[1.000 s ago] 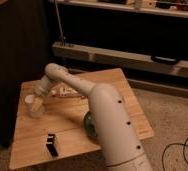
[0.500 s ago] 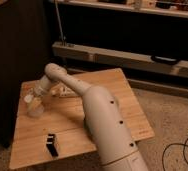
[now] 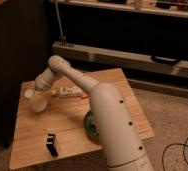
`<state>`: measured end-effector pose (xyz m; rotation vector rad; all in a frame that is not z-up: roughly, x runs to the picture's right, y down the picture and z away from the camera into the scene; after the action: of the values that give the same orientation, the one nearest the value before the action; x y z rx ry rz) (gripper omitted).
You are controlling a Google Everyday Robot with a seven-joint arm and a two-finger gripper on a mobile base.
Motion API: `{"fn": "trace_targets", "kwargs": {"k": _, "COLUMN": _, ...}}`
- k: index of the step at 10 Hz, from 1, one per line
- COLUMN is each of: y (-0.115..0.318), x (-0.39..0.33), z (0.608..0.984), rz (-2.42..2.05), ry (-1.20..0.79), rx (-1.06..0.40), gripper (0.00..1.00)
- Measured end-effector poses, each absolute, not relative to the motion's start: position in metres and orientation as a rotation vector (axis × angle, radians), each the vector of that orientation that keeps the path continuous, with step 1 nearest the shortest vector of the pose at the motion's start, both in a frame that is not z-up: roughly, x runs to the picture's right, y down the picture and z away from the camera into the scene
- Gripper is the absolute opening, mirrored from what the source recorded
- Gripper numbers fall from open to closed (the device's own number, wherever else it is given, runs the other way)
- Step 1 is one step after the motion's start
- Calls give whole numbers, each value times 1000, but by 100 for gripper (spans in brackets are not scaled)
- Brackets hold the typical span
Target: Place the ceramic cup over the eraser
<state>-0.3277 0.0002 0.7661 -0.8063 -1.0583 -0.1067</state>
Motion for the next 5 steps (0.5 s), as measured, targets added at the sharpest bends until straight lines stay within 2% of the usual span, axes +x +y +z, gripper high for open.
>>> {"fn": "trace_targets", "kwargs": {"k": 2, "y": -19, "x": -294, "z": 733, "rz": -104, "ry": -1067, "rx": -797, "gripper": 0}}
{"fn": "trace_targets", "kwargs": {"k": 5, "y": -5, "x": -238, "z": 701, "rz": -97, "ry": -1132, "rx": -808, "gripper": 0}}
